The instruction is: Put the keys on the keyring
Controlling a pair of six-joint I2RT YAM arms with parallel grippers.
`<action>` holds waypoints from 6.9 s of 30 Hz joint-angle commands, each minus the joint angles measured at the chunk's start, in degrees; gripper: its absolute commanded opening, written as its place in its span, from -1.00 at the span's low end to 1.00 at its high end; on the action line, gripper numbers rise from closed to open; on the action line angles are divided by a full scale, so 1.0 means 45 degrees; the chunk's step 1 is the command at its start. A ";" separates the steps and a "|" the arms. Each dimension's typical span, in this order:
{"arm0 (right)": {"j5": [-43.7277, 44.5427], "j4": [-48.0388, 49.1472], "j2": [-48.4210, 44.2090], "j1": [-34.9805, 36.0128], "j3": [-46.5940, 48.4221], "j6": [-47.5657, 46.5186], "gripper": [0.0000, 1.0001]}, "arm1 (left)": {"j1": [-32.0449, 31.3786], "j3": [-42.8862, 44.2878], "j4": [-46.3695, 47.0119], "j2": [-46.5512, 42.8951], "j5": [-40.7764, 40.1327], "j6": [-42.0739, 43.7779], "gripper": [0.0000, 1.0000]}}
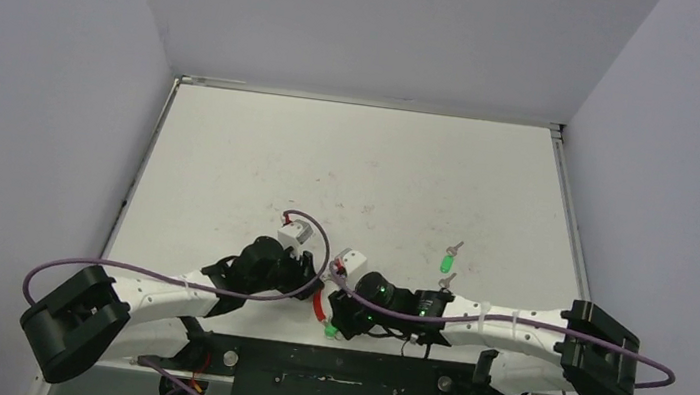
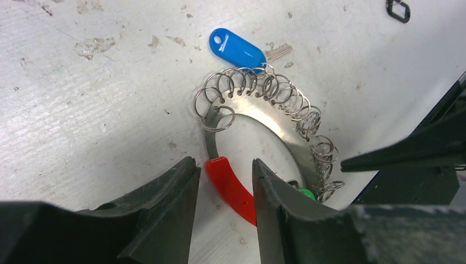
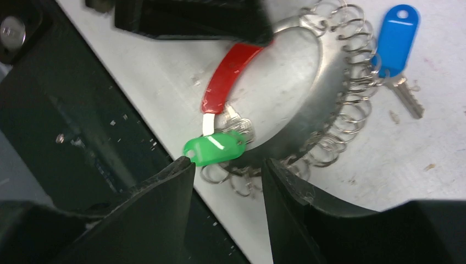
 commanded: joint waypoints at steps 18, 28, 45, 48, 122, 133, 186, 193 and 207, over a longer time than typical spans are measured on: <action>0.8917 -0.4740 0.4144 0.5979 0.4195 0.1780 0.00 | 0.0249 -0.0234 -0.2771 -0.4008 -0.0446 -0.0322 0.06; 0.8833 -0.3854 0.4099 0.5864 0.3542 0.2079 -0.03 | 0.0265 -0.0396 -0.2994 -0.4412 -0.0563 -0.0408 0.06; 0.8586 -0.4520 0.5024 0.5242 0.3424 0.3036 -0.27 | 0.0253 -0.0251 -0.3373 -0.4649 -0.0579 -0.0309 0.06; 0.8356 -0.4655 0.4944 0.5230 0.3390 0.3094 -0.43 | 0.0252 -0.0201 -0.3450 -0.4647 -0.0589 -0.0272 0.06; -0.4509 0.0755 -0.4584 -0.1094 0.0210 -0.7649 -1.00 | -0.1894 -0.1929 0.4181 -0.5918 0.3786 0.7625 -0.26; -0.5322 0.1466 -0.4292 -0.1257 0.0104 -0.7838 -1.00 | -0.1903 -0.1795 0.4377 -0.6005 0.4207 0.8311 -0.36; -0.3026 -0.0393 -0.5418 -0.1267 0.0612 -0.8514 0.15 | -0.2179 0.0379 0.0662 -0.5757 0.3538 0.7904 -1.00; -0.3095 -0.1160 -0.4989 -0.1246 0.1156 -0.9340 0.17 | -0.2186 0.1511 -0.0946 -0.4928 0.3531 0.8137 -1.00; -0.3657 -0.0242 -0.3432 -0.1240 0.1481 -0.9574 -0.20 | -0.2262 0.1590 -0.0656 -0.4525 0.3851 0.8129 -1.00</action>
